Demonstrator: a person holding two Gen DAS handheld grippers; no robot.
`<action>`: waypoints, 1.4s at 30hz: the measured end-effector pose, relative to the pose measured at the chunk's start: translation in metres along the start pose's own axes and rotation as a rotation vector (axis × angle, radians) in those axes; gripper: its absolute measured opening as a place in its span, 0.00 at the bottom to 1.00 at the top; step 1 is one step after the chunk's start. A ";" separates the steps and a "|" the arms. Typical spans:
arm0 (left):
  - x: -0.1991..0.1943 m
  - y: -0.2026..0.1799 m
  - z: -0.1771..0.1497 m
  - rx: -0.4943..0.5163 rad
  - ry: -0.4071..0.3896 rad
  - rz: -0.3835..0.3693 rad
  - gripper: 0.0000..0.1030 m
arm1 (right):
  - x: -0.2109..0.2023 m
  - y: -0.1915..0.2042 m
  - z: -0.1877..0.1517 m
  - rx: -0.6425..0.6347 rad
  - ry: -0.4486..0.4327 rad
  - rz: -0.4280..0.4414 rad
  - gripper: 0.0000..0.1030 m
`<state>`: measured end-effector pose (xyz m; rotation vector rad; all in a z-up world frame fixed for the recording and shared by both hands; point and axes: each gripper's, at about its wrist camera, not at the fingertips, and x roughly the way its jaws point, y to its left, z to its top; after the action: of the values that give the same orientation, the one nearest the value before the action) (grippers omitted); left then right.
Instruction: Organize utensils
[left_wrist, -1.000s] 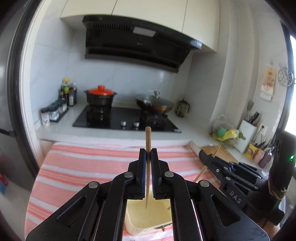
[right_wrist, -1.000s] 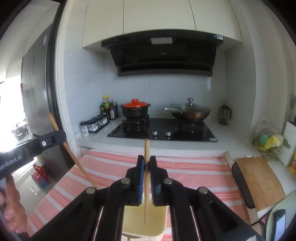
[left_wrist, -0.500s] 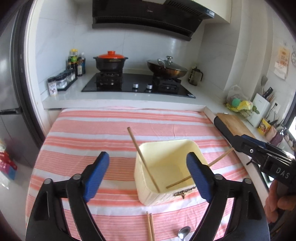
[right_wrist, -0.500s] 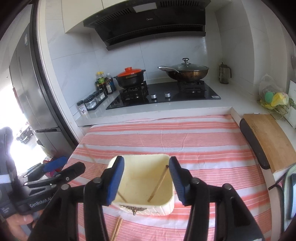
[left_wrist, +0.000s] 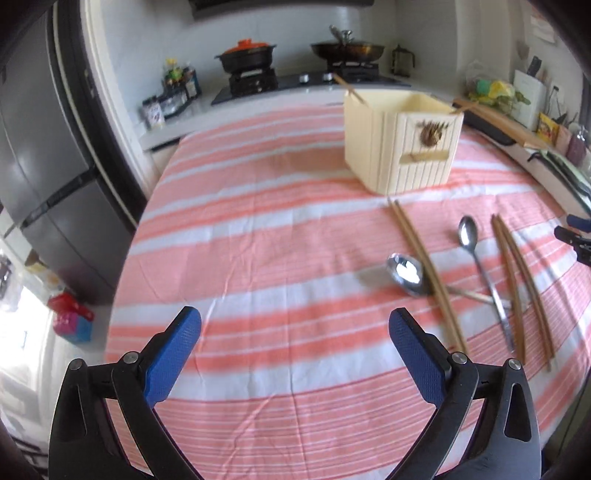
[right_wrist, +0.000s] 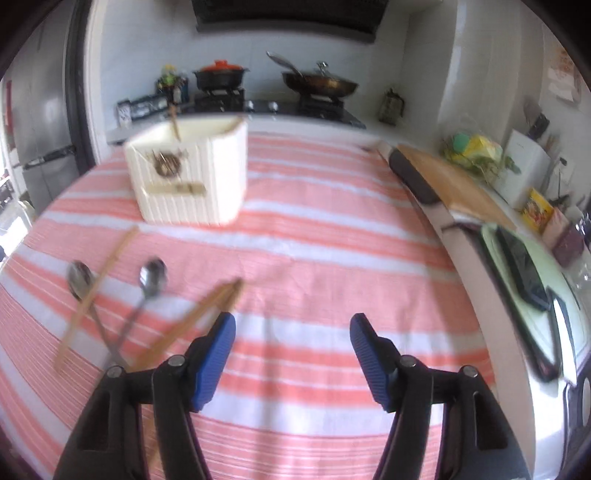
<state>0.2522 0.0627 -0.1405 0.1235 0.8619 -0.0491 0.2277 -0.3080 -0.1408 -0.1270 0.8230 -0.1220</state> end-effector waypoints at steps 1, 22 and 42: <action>0.011 0.002 -0.008 -0.028 0.004 0.006 0.98 | 0.011 -0.006 -0.012 0.009 0.014 -0.026 0.64; 0.065 0.018 -0.040 -0.181 0.076 0.009 1.00 | 0.063 -0.035 -0.036 0.146 0.116 0.030 0.87; 0.069 0.018 -0.037 -0.180 0.083 0.016 1.00 | 0.063 -0.034 -0.037 0.146 0.116 0.031 0.87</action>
<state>0.2713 0.0853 -0.2154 -0.0368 0.9435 0.0493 0.2409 -0.3538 -0.2052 0.0310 0.9283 -0.1610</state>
